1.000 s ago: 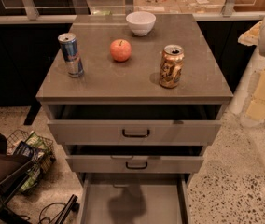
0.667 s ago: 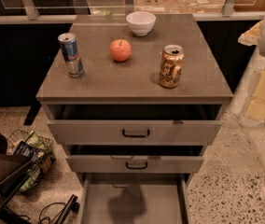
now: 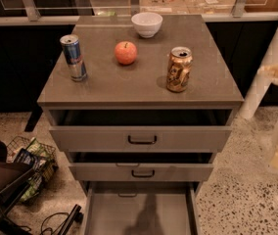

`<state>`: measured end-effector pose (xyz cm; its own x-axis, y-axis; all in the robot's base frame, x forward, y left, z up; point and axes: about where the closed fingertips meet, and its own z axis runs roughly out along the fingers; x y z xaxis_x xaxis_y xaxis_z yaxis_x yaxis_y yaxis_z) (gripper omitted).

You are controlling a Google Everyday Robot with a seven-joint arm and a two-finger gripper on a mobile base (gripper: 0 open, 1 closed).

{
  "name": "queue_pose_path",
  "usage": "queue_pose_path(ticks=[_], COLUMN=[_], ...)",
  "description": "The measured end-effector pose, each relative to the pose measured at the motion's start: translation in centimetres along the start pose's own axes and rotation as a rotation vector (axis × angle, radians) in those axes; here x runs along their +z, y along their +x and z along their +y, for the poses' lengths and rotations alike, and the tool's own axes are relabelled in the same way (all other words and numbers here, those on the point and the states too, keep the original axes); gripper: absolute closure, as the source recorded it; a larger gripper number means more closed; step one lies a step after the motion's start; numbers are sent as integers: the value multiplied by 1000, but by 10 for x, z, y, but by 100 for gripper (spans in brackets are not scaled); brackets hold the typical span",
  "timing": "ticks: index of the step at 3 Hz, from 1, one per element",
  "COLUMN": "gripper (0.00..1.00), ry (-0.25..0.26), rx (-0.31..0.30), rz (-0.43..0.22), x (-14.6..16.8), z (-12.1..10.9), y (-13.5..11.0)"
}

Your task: Close bottom drawer

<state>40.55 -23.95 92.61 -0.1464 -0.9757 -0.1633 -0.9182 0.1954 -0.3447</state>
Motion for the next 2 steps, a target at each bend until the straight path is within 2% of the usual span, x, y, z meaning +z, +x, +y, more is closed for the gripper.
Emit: queue_pose_path(ticks=[1,2], gripper=[0,0], ry=[44,38], rx=[-57,-94], rz=[31,65], x=[30,73], z=[35,74], y=[18,28])
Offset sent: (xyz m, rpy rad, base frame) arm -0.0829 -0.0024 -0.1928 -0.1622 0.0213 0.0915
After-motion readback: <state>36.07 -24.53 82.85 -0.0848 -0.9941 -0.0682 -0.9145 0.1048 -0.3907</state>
